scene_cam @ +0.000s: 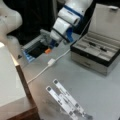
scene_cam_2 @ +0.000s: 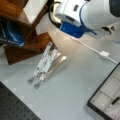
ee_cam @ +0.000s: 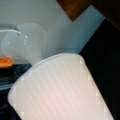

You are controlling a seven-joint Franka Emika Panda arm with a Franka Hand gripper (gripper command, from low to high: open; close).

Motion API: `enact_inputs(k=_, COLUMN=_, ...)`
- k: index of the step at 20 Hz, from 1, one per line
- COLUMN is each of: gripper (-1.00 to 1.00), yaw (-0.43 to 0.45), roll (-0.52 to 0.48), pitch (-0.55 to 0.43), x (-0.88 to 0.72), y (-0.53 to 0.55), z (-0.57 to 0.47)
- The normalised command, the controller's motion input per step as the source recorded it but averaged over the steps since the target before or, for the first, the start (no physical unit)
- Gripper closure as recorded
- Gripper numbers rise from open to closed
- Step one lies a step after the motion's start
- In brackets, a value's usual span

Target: Open the box. Pick up the pen. Place the pen in the box. Pick up the book. Place the book on the shelf.

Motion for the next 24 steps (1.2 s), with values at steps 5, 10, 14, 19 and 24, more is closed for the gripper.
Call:
enact_inputs(k=5, gripper=-1.00, yaw=-0.224, roll=0.540, pitch=-0.107, x=0.25, y=0.17, z=-0.11)
enact_inputs(k=10, gripper=-1.00, yaw=-0.152, roll=0.438, pitch=-0.082, x=0.26, y=0.17, z=-0.19)
enact_inputs(k=14, gripper=-1.00, yaw=-0.085, roll=0.387, pitch=-0.069, x=0.21, y=0.10, z=-0.17)
enact_inputs(k=19, gripper=-1.00, yaw=-0.114, roll=0.352, pitch=-0.054, x=0.10, y=0.06, z=-0.09)
enact_inputs(k=24, gripper=-1.00, yaw=-0.155, roll=0.325, pitch=-0.065, x=0.00, y=0.09, z=-0.07)
